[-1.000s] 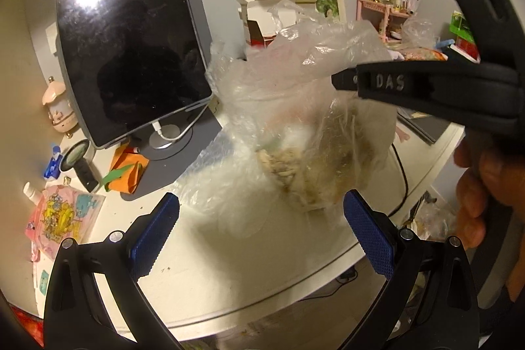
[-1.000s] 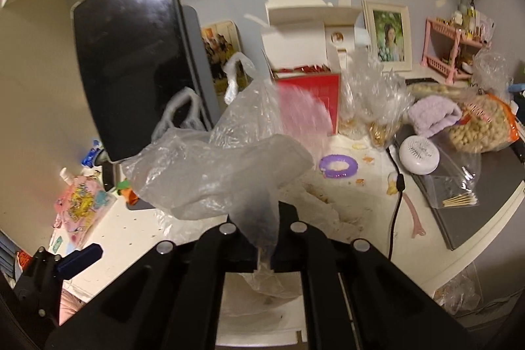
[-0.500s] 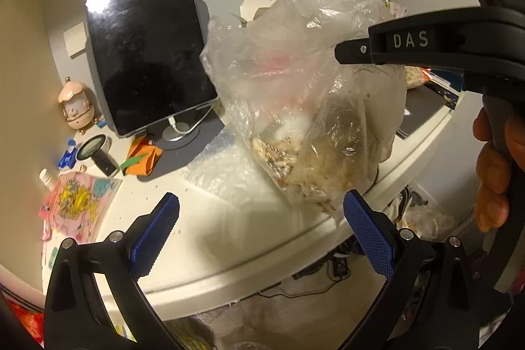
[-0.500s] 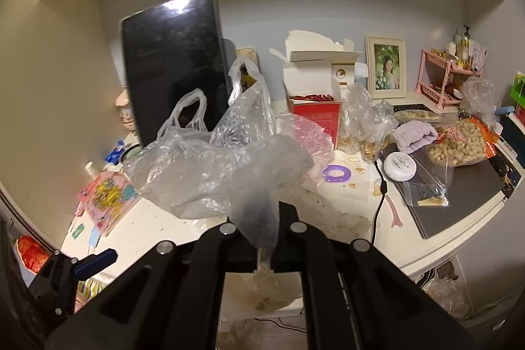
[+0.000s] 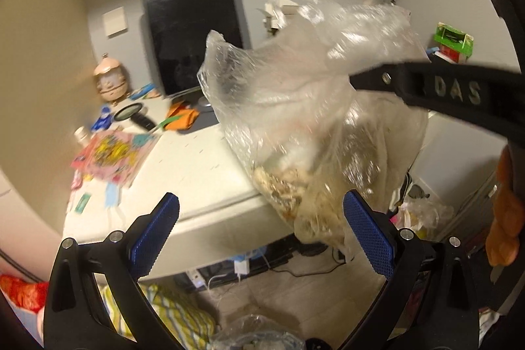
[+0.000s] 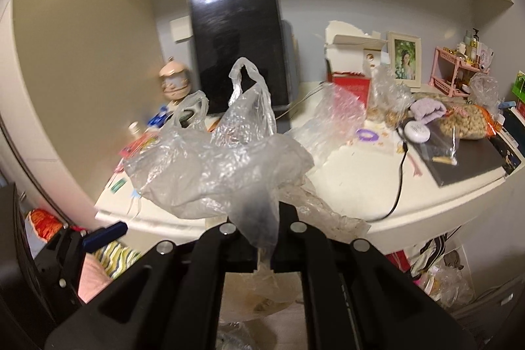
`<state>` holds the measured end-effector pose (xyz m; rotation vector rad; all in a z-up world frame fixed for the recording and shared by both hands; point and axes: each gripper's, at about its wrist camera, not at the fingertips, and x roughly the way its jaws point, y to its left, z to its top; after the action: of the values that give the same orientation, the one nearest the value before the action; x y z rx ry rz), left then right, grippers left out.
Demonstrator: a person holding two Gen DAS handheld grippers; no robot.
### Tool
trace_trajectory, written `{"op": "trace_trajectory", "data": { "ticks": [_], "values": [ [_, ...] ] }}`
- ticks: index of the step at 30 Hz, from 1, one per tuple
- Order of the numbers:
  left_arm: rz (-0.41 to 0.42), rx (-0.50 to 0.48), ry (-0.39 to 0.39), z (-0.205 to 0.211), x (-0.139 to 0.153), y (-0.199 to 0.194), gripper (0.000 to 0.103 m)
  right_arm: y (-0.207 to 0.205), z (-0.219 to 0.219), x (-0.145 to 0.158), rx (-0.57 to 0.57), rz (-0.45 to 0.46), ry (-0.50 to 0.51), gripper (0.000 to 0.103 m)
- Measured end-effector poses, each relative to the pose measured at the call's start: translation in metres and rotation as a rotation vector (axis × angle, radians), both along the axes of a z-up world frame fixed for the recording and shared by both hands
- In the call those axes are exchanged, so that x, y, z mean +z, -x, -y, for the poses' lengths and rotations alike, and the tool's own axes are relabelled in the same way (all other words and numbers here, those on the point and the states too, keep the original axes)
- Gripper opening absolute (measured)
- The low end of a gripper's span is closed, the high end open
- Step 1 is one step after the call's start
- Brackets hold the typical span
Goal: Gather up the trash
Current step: 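Lift the held bag with the right tool and carry it down over the bin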
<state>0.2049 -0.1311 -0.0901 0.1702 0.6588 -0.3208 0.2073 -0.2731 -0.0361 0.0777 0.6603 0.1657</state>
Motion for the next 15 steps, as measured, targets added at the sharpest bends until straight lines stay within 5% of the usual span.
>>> {"op": "trace_trajectory", "data": {
  "ticks": [15],
  "values": [
    [-0.056,0.067,-0.018,-0.095,-0.034,0.119,0.097,0.126,-0.089,-0.041,0.039,-0.086,-0.004,0.006]
  ]
}}
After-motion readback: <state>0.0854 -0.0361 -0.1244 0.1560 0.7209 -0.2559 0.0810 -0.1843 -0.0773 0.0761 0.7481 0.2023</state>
